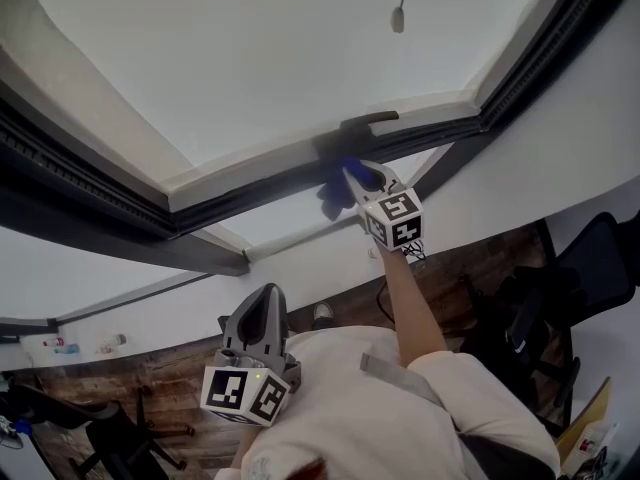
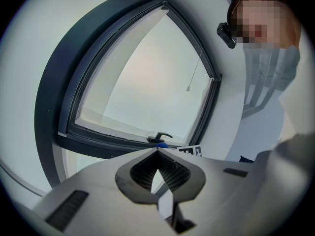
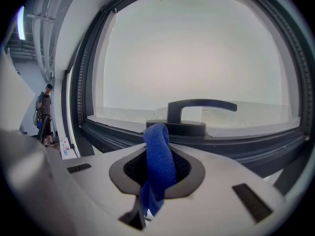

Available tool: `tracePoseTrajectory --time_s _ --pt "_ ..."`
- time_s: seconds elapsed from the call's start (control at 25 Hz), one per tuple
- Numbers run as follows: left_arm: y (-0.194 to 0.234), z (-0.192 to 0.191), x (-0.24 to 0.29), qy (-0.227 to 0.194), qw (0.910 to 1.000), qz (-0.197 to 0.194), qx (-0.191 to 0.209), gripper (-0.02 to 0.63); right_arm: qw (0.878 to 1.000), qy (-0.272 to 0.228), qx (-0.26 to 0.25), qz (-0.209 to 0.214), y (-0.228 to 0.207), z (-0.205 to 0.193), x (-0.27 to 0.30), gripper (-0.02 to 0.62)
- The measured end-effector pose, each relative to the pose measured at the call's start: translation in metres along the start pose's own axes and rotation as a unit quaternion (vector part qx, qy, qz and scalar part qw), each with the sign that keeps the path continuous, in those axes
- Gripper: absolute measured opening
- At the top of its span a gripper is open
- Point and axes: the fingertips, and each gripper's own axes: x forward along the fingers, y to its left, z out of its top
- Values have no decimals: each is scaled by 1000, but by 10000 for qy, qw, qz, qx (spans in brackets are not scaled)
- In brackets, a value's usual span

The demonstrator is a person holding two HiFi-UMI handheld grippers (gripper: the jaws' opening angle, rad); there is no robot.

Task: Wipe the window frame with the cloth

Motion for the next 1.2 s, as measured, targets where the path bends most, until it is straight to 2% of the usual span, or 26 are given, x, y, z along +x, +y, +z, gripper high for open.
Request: tracePoseTrajectory --time_s 0.2,0.32,0.56,0.76,0.96,1.08,1.2 --pt "1 -2 -1 -23 10000 57 -23 5 10000 48 -20 -77 0 1 0 48" --pt "2 -3 -2 -52 9999 127 -47 5 10000 30 11 34 1 1 0 49" --pt "7 -3 -8 -138 9995 278 -56 5 9997 51 -222 64 2 1 0 49" --pt "13 7 -18 -252 9989 395 59 5 9999 -27 25 112 0 3 0 48" --pt "29 19 -33 -368 9978 523 172 5 9998 75 39 195 6 6 1 49" --pt "39 22 -45 -396 9973 597 135 6 9987 -365 240 248 22 19 -19 49" --pt "52 24 -57 -365 9973 634 93 6 9946 -840 373 472 48 32 -53 49"
